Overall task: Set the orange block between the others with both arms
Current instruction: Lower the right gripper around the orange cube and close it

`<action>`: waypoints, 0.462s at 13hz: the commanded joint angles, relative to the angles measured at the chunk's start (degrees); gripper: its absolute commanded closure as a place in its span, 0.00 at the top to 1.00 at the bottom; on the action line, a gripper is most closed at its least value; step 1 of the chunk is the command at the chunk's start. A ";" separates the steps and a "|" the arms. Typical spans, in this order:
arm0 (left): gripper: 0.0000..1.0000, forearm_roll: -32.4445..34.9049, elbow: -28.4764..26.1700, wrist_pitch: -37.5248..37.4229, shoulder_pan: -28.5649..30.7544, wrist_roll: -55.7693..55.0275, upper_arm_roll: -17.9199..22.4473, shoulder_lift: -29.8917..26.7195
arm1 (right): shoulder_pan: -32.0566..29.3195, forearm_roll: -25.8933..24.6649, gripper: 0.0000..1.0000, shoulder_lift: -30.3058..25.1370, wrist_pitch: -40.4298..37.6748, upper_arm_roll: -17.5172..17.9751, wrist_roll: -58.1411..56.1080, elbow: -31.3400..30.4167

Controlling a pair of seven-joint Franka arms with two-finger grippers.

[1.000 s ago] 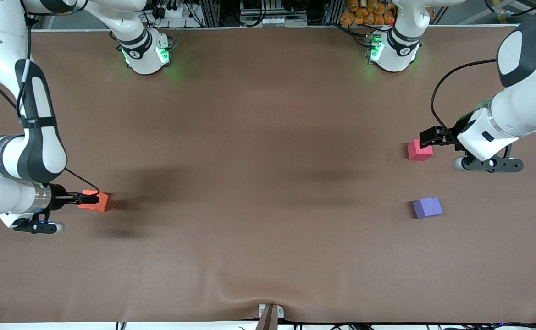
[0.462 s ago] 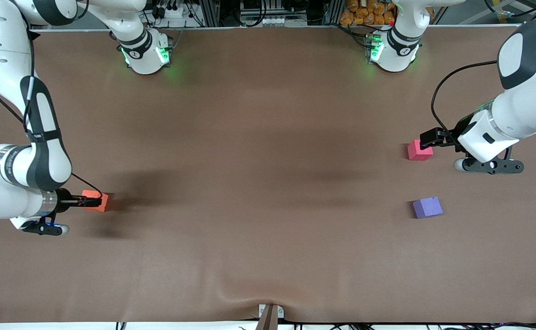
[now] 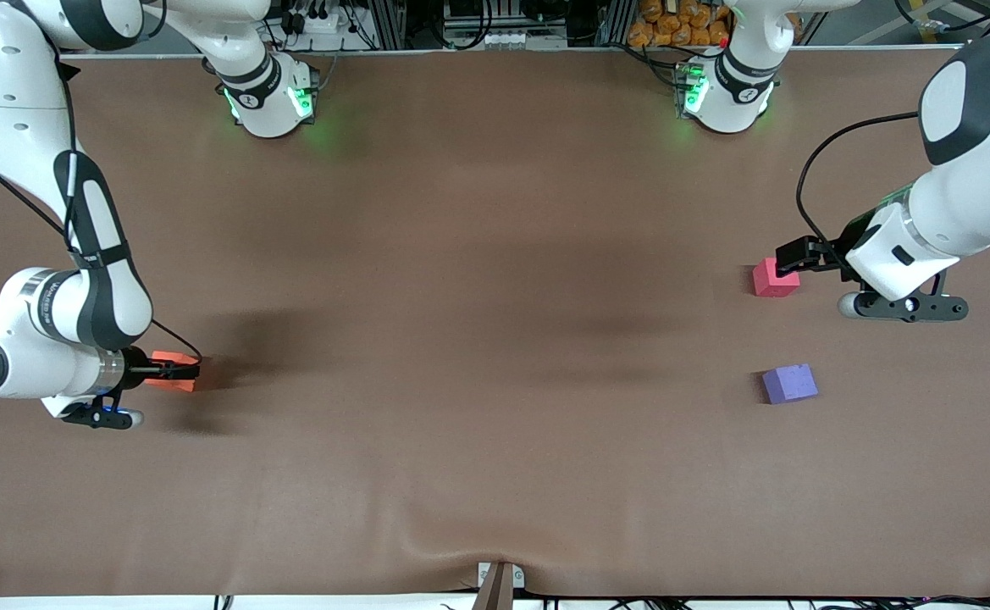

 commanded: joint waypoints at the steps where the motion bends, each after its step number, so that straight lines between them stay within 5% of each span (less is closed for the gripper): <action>1: 1.00 -0.88 1.21 0.04 0.02 -0.73 -0.08 0.67 | -0.81 -3.63 1.00 -0.97 0.51 0.39 -0.28 -0.56; 6: 1.00 -0.97 1.21 0.04 0.02 -0.73 0.00 0.67 | -1.25 -4.43 1.00 0.16 1.82 0.47 -0.36 -0.73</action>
